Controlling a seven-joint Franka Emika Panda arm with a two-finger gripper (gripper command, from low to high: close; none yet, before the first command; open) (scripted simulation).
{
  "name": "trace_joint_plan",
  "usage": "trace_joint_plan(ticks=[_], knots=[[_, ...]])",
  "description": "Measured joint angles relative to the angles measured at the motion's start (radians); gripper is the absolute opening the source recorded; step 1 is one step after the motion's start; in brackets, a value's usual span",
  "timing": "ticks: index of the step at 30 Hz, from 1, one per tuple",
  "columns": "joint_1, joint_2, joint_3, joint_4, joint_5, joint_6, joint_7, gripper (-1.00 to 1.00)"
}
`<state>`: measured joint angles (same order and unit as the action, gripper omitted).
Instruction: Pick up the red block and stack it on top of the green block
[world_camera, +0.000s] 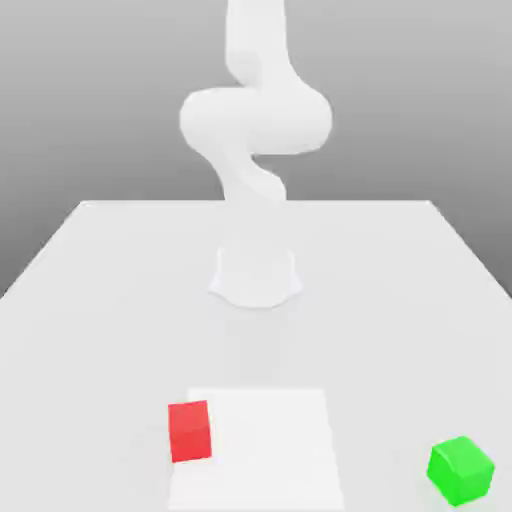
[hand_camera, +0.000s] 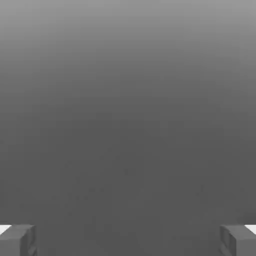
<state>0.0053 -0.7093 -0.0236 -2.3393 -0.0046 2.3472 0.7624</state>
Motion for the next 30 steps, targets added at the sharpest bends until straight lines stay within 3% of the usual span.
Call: trace_joint_plan(ticks=[18,26,27,30], knots=[[-0.005,0.659,-0.150,-0.284,0.028,0.342,-0.317,0.00],[-0.065,0.950,-0.096,-0.314,0.117,0.545,-0.440,0.00],[-0.078,0.985,-0.080,-0.309,0.131,0.574,-0.450,-1.00],[-0.078,0.985,-0.080,-0.309,0.130,0.574,-0.450,-1.00]])
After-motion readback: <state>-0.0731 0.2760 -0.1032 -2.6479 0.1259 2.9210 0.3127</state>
